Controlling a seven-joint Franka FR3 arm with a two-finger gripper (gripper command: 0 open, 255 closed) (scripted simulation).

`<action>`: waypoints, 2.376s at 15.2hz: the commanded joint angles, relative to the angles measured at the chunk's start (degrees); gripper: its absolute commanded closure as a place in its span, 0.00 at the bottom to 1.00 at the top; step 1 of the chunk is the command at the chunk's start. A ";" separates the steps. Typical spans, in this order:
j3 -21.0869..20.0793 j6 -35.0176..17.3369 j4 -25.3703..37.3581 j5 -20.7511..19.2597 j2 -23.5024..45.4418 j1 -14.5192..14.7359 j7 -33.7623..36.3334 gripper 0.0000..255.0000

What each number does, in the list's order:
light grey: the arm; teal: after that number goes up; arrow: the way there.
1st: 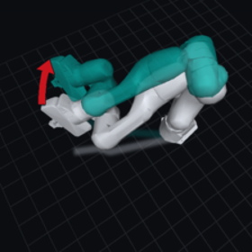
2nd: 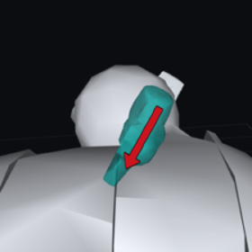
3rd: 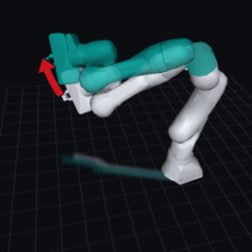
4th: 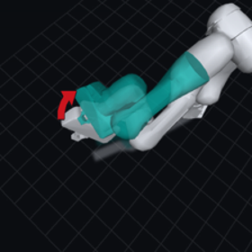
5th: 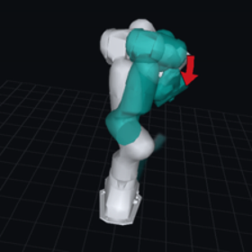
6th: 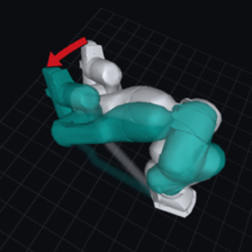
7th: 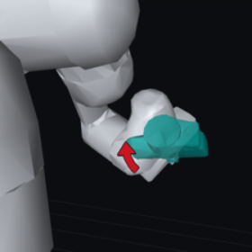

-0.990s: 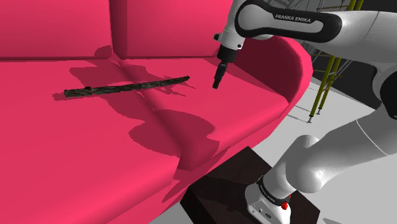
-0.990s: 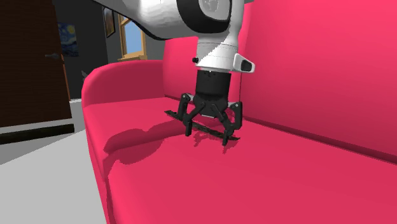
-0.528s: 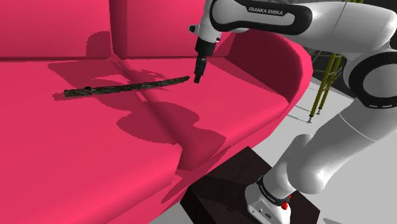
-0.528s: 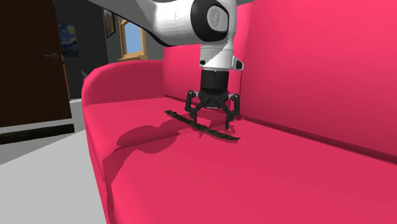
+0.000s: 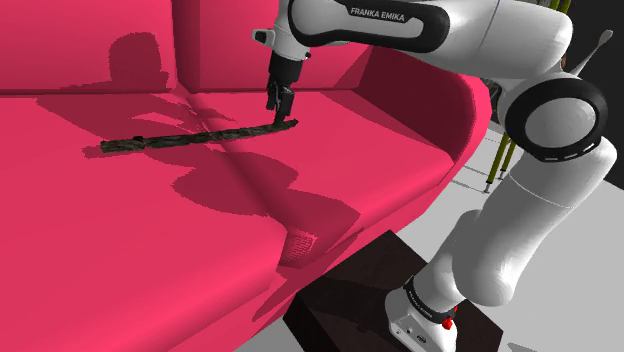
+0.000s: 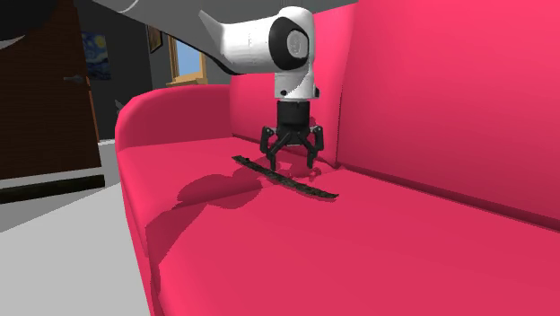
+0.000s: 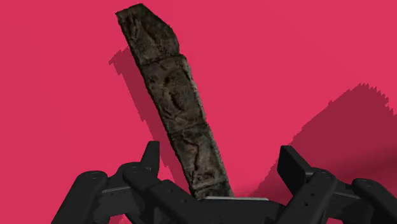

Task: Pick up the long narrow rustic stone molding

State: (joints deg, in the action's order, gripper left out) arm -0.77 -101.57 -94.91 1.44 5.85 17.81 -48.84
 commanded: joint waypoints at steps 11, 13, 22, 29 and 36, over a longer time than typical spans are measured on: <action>-4.67 -3.81 8.96 -2.49 9.71 4.51 -9.58 0.00; -4.66 -5.35 7.42 -2.50 9.71 4.49 -9.58 0.00; -4.66 -6.50 6.50 -2.53 9.94 4.51 -9.54 1.00; -4.67 -4.25 8.51 -2.49 9.70 4.51 -9.58 1.00; -4.70 1.32 14.49 -2.52 10.11 4.60 -9.56 1.00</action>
State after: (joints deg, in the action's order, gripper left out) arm -5.46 -101.26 -81.53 -1.08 15.84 22.38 -58.42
